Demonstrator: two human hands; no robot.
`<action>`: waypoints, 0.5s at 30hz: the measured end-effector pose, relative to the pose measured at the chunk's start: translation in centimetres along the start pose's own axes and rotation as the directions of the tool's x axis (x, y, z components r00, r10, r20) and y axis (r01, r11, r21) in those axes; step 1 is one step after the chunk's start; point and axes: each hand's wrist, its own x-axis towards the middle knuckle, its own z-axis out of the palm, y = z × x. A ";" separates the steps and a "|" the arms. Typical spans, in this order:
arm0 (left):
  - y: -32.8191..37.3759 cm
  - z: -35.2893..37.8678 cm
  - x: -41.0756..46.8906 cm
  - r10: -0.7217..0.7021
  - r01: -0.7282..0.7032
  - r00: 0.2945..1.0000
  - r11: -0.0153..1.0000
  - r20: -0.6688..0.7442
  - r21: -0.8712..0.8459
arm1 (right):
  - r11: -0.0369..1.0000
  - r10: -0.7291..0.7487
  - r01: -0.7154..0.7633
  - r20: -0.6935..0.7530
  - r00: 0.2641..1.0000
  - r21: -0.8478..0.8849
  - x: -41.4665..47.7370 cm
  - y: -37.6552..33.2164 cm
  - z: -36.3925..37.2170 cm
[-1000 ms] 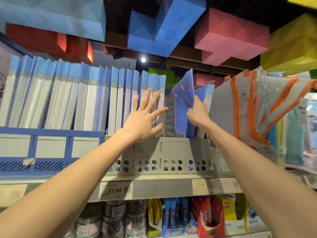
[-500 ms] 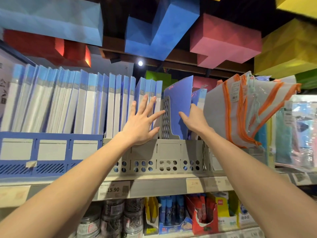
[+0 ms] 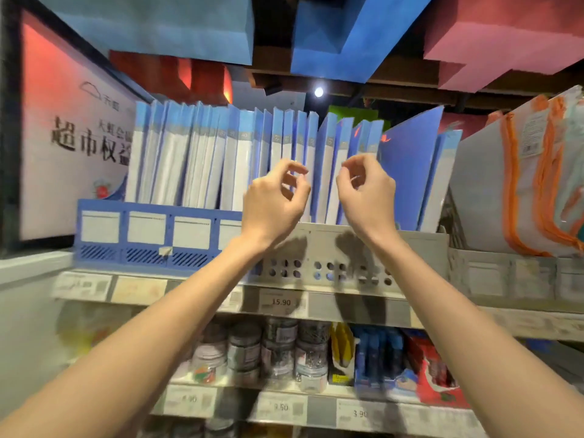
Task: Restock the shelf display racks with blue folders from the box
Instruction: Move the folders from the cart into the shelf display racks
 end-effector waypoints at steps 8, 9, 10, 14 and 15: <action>-3.9 -18.9 -7.2 -0.256 0.257 0.964 0.966 -0.075 0.000 | 0.906 0.008 -0.088 0.192 0.981 0.414 -9.6 -10.9 13.3; -4.4 -21.6 -8.2 -0.271 0.275 0.959 0.961 -0.079 0.038 | 0.884 0.007 -0.114 0.232 0.973 0.453 -11.1 -12.5 14.9; -4.8 -24.2 -9.1 -0.289 0.295 0.954 0.952 -0.085 0.077 | 0.860 0.003 -0.140 0.270 0.963 0.490 -12.5 -14.0 16.3; -5.5 -33.4 -12.9 -0.341 0.364 0.930 0.907 -0.136 0.212 | 0.788 -0.035 -0.227 0.409 0.912 0.573 -18.3 -19.9 21.3; -5.6 -35.5 -13.9 -0.356 0.384 0.922 0.893 -0.152 0.234 | 0.766 -0.047 -0.256 0.449 0.892 0.589 -19.9 -21.4 22.3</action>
